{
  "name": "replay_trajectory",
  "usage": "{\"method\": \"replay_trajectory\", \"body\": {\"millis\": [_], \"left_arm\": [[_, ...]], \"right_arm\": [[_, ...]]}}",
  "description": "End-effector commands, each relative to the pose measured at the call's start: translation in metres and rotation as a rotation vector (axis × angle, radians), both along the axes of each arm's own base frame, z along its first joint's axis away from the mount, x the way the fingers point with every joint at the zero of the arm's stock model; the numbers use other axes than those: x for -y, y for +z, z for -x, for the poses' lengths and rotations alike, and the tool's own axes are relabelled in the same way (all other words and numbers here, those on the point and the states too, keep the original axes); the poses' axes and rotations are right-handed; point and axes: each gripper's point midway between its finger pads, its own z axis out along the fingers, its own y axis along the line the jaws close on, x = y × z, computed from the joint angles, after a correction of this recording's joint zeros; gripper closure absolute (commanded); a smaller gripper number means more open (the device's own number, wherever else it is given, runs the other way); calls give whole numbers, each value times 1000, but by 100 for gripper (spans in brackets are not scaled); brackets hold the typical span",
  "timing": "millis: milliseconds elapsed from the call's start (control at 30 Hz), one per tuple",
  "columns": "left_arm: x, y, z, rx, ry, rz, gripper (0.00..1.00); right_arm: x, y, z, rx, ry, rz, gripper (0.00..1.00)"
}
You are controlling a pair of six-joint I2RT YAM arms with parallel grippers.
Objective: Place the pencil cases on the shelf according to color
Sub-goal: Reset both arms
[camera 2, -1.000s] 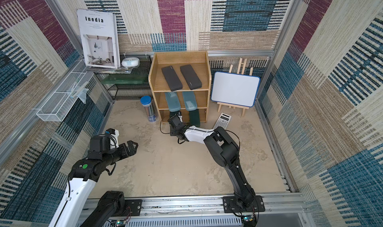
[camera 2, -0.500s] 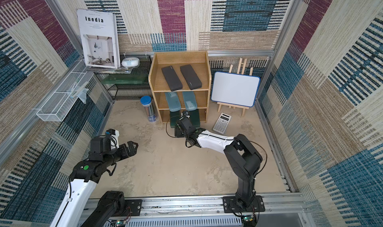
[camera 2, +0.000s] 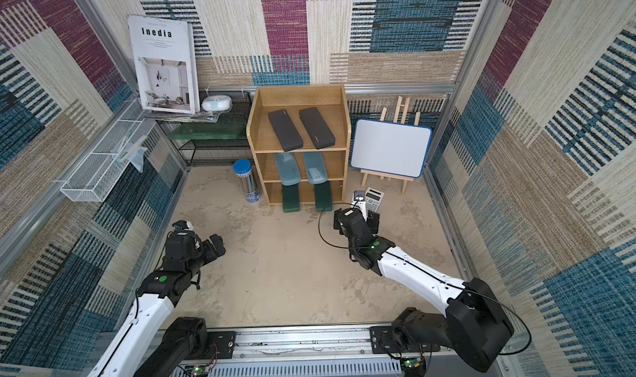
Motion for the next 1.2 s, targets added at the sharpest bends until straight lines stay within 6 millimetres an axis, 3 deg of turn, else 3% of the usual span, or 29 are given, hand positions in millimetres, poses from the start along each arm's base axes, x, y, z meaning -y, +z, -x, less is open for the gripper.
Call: {"method": "replay_trajectory", "body": {"millis": [0,167,300,400,567,667,867,1000,1067,1100,1167], "left_arm": [[-18,26,-21,181,67,-111,1],[-34,12,-23,193,95,-257,0],[-27,2,-37,272,44,-288,1],[-28,-12,-43,287,39,-313,1],[-26,-6,-61,348,31,-335,0],[-17,-9,-81,318,-45,-356,0],[-17,-21,-103,186,-77,-373,0],[-9,-17,-111,260,-142,-399,0],[-6,-40,-115,288,-168,-401,0],[-5,-35,-121,325,-167,-426,0],[2,-45,-127,204,-223,-387,0]], "right_arm": [[41,4,-9,55,-78,19,1],[80,-6,-12,122,-134,40,1],[95,-19,-19,115,-151,83,1],[102,-16,-24,153,-164,126,1],[126,-33,-18,207,-204,121,1],[138,-32,-10,272,-208,96,1],[145,-32,-14,280,-180,78,1],[149,-36,-15,332,-170,83,1],[137,-48,-30,245,-97,85,1],[137,-48,-34,245,-95,87,1],[139,-51,-37,228,-88,66,1]]}}
